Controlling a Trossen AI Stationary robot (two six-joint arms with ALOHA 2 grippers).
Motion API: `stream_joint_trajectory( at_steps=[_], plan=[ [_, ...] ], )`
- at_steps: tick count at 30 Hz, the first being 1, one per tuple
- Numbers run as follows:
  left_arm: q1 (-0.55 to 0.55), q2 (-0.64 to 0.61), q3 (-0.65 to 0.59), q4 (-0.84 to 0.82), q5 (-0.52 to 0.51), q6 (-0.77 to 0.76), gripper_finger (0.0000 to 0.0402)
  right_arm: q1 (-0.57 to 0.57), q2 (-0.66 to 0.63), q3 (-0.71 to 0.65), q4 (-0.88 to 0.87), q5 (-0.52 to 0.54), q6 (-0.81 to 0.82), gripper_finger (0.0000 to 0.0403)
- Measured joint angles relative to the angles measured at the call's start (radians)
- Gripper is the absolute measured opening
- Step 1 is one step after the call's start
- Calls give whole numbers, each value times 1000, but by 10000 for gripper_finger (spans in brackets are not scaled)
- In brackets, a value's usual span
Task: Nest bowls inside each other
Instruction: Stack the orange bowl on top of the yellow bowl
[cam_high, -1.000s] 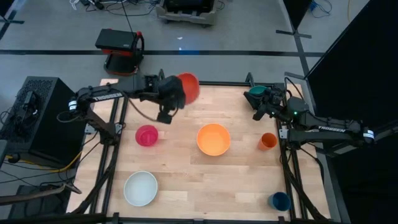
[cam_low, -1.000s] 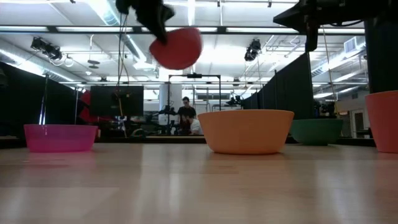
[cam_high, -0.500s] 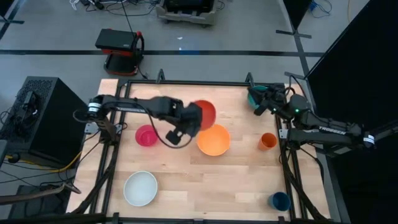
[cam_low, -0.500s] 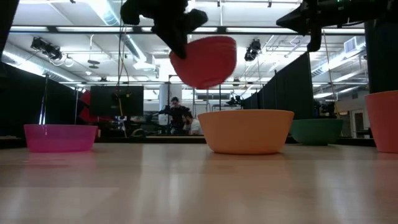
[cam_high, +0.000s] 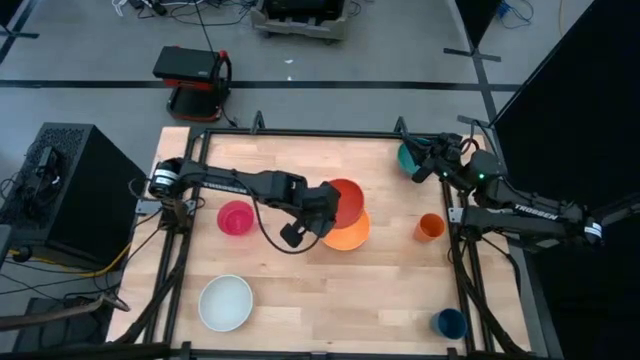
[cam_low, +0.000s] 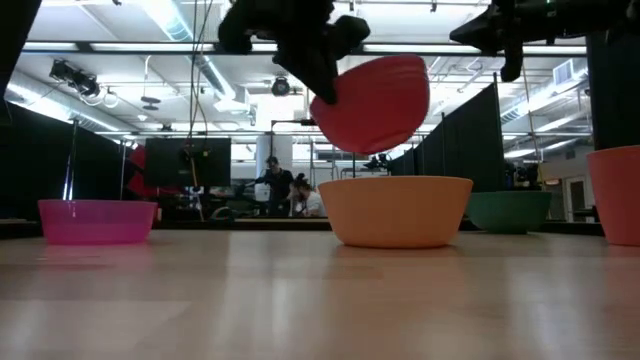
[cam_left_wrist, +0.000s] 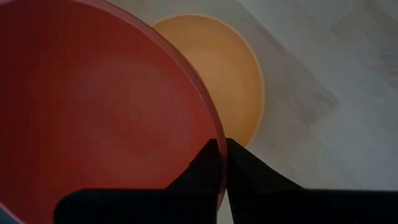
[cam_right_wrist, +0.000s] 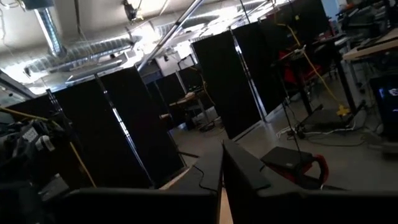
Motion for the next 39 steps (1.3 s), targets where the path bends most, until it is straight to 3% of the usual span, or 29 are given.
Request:
stream_joint_trajectory(
  at_steps=[24,39],
  plan=[
    [1,168,0,20,54,-90,0,-4,1,0,-22,-147,9,0],
    [10,222,8,-111,50,-222,0,-4,1,0,-29,-149,7,0]
  ],
)
